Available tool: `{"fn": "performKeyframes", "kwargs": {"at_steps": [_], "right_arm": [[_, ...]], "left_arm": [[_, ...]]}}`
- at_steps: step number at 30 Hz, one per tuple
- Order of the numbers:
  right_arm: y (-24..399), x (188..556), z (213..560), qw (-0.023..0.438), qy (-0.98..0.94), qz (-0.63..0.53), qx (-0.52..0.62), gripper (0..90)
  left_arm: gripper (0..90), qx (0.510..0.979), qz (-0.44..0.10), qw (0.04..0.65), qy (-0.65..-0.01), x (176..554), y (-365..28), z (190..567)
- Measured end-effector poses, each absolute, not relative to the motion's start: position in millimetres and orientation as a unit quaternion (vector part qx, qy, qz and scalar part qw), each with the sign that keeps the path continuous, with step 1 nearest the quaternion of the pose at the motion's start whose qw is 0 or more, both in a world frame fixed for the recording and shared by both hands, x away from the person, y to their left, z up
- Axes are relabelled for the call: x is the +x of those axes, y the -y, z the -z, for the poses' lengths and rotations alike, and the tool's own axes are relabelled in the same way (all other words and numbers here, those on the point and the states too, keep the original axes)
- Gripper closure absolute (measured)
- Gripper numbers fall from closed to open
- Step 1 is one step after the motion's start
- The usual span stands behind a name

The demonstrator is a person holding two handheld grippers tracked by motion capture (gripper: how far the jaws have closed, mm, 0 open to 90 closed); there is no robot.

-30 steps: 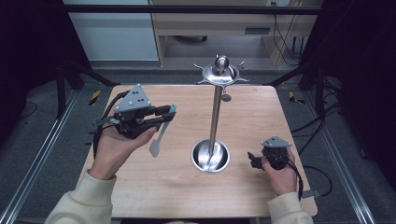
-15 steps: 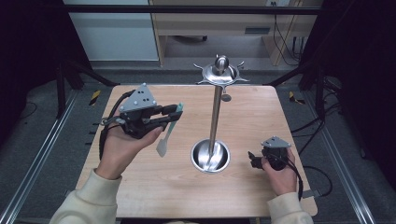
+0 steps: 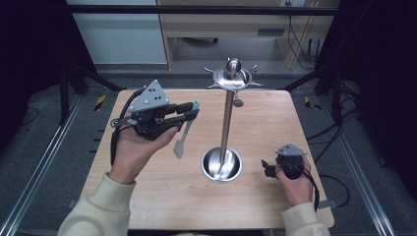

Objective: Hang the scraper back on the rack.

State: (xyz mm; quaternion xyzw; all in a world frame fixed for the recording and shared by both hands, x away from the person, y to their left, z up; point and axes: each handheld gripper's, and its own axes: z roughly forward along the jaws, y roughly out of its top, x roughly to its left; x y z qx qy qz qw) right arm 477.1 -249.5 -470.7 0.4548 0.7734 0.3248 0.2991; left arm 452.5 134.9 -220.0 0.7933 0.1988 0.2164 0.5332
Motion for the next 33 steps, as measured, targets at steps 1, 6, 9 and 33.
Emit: {"fn": "performKeyframes", "kwargs": {"at_steps": [1, 6, 9, 33], "right_arm": [[249.4, 477.1, 470.8, 0.299, -0.773, -0.325, 0.455, 13.0], [249.1, 476.6, 470.1, 0.298, -0.773, -0.327, 0.455, 13.0], [248.8, 476.7, 470.2, 0.298, -0.773, -0.327, 0.455, 13.0], [244.7, 480.1, 471.9, 0.295, -0.778, -0.328, 0.448, 13.0]], "left_arm": [[74.5, 0.793, -0.218, 0.534, -0.198, 452.6, -134.4, 218.7], [74.4, 0.789, -0.224, 0.536, -0.201, 452.1, -133.0, 215.0], [74.4, 0.783, -0.232, 0.539, -0.207, 451.5, -133.4, 214.3], [74.5, 0.780, -0.242, 0.540, -0.205, 457.3, -124.5, 199.2]]}}
